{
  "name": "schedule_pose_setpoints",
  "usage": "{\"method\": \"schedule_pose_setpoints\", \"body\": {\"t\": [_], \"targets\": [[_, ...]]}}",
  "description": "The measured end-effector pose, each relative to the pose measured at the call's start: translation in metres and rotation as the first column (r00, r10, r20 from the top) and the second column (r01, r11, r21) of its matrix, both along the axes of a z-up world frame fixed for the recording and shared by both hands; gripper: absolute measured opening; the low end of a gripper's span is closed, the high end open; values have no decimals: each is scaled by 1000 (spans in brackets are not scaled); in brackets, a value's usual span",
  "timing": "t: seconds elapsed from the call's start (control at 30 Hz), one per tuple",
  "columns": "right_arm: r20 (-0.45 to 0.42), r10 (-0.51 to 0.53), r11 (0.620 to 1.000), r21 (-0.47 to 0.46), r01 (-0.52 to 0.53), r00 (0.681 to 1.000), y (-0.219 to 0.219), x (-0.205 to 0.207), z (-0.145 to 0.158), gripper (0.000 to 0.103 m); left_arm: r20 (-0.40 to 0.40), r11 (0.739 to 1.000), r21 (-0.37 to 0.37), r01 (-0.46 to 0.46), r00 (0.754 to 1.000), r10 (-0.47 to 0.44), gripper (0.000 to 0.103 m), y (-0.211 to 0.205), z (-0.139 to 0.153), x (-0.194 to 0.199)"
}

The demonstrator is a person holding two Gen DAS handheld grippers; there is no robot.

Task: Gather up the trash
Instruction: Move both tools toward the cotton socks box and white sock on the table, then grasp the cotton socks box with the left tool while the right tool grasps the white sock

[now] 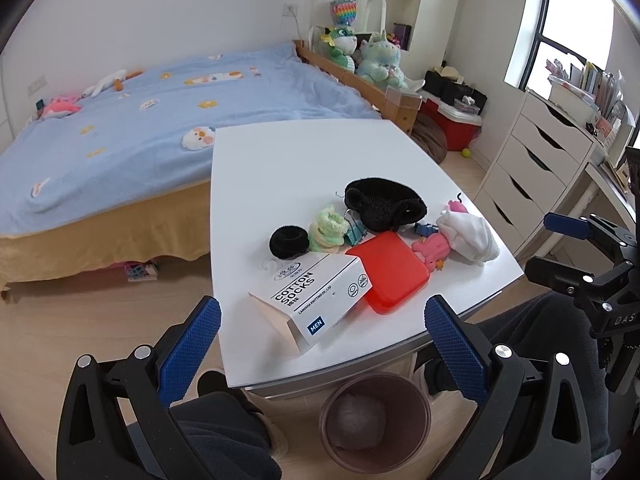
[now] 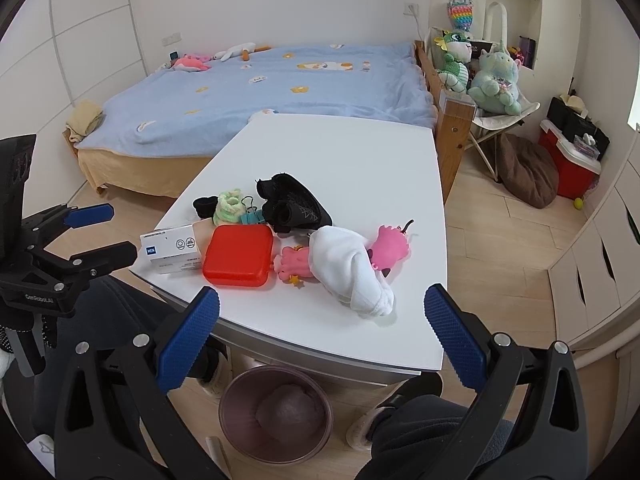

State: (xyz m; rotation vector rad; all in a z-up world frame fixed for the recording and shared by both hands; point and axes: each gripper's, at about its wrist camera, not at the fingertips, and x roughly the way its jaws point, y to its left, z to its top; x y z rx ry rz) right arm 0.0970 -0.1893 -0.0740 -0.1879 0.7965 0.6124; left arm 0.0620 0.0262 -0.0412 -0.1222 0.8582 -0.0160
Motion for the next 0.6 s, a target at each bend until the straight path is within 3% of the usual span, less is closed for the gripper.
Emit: {"method": "schedule_pose_setpoints", "body": {"t": [0.5,0.57,0.6], "targets": [[-20,-18,1000,5,18,1000,-4,11,-9,100,-174,982,-164,-91,983,62,97,18,-36,32],[-26,-19,1000,6,19,999,-5,13,-11,100,-177,980,-177,-95,982,63,93,19,-38,31],[-29,-19,1000,5,19,999,-4,13,-12,100,-180,979,-177,-96,982,63,83,20,-39,32]]}}
